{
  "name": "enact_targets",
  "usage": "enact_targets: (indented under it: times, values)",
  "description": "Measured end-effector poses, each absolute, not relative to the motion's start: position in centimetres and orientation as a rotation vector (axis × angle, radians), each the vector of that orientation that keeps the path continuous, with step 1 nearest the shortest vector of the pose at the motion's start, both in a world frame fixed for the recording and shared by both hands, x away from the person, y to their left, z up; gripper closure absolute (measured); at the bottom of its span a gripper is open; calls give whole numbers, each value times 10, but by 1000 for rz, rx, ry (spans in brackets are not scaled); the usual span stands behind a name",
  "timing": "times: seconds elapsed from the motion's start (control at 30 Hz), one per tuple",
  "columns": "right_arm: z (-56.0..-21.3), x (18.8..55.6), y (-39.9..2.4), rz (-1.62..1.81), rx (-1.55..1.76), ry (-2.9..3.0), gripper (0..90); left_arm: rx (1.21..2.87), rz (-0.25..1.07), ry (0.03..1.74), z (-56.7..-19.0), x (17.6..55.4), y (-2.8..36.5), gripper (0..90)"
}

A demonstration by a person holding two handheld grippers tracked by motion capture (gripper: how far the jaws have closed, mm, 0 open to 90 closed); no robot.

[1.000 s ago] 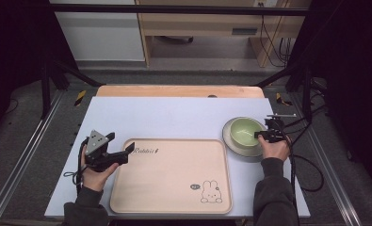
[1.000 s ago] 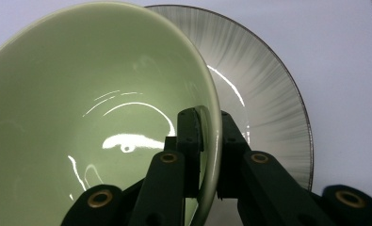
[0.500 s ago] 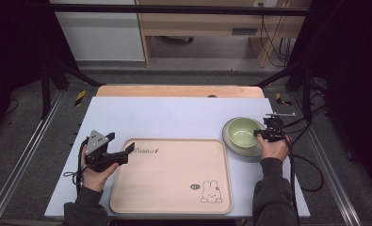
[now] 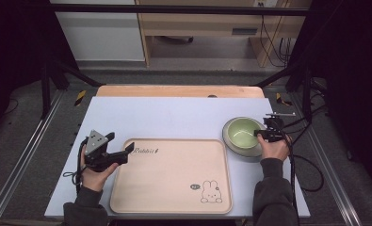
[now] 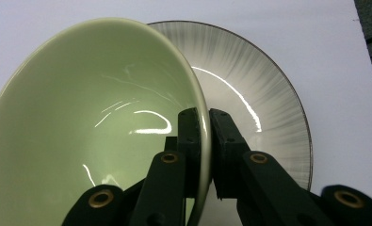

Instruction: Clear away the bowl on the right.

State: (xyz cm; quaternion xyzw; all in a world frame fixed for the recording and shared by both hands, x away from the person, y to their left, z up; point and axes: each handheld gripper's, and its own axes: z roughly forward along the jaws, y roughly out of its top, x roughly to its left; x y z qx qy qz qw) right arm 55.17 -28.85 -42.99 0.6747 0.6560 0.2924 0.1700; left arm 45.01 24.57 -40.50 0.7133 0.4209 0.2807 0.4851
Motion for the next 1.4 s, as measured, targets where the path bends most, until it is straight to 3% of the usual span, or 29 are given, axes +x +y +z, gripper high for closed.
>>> enact_targets:
  times: [0.43, 1.4]
  values:
    - [-410, 542, -286, 925, 1874, 1868, 840, 1739, 684, 1023, -405, 450, 245, 155]
    - [-379, 510, -231, 1089, 1611, 2026, 839, 1739, 685, 1022, -405, 450, 245, 156]
